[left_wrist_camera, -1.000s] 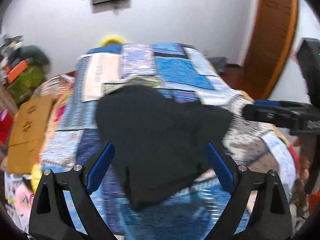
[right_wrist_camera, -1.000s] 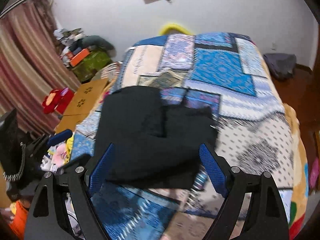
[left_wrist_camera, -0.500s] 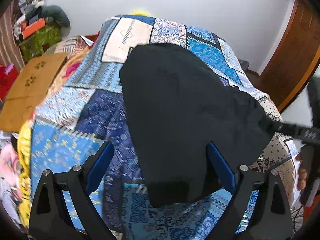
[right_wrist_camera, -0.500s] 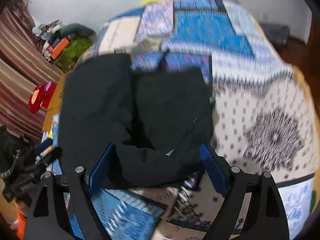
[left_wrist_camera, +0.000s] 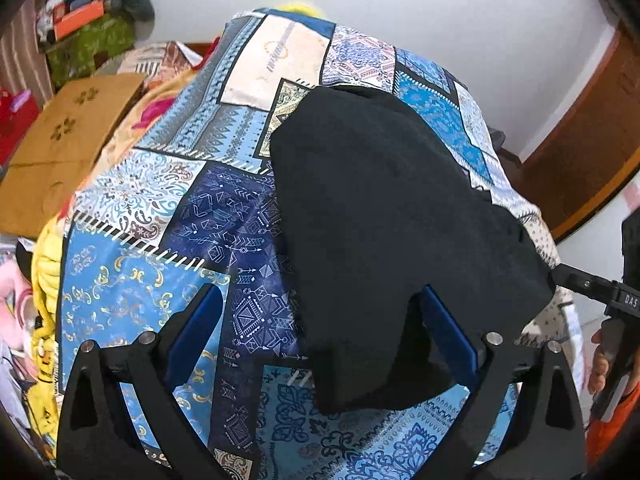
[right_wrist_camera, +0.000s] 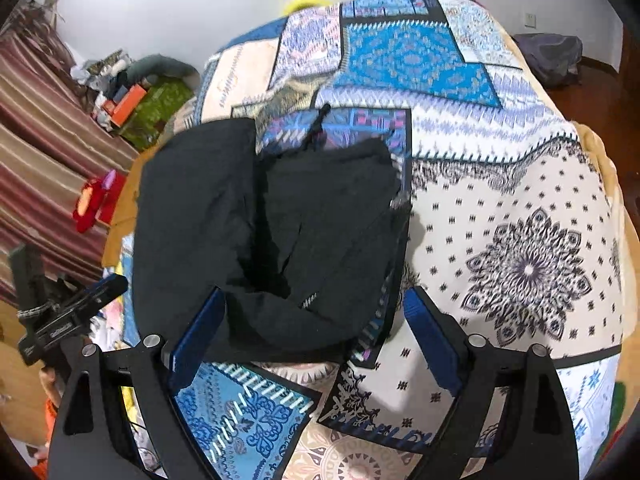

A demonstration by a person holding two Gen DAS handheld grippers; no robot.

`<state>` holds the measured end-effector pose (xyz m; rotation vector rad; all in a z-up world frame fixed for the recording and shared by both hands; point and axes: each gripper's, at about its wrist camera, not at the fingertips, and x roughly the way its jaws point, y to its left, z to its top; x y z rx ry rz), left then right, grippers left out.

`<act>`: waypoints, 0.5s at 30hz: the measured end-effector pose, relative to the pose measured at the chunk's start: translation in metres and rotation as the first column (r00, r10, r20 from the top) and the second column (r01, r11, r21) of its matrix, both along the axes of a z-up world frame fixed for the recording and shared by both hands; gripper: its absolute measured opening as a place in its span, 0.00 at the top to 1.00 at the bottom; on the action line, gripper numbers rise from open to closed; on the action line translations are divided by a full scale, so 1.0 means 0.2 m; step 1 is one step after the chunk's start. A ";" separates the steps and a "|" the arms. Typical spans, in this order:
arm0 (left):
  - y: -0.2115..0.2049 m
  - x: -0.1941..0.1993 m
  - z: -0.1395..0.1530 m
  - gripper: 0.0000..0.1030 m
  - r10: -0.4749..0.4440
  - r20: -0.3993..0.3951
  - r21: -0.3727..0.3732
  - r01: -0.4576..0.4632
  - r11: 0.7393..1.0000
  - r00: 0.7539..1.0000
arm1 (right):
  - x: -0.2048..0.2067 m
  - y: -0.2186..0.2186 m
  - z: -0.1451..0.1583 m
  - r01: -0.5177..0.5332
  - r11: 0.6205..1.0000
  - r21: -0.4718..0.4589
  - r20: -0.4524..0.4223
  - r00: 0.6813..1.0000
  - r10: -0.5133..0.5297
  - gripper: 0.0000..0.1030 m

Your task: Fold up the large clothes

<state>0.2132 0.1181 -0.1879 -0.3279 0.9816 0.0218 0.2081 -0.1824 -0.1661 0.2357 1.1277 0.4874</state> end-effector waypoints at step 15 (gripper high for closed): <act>0.14 0.24 -0.37 0.00 -0.063 -0.143 -0.570 -0.030 0.821 0.988 | 0.26 -0.01 -0.35 0.017 0.980 0.197 -0.282 0.958 0.040 0.13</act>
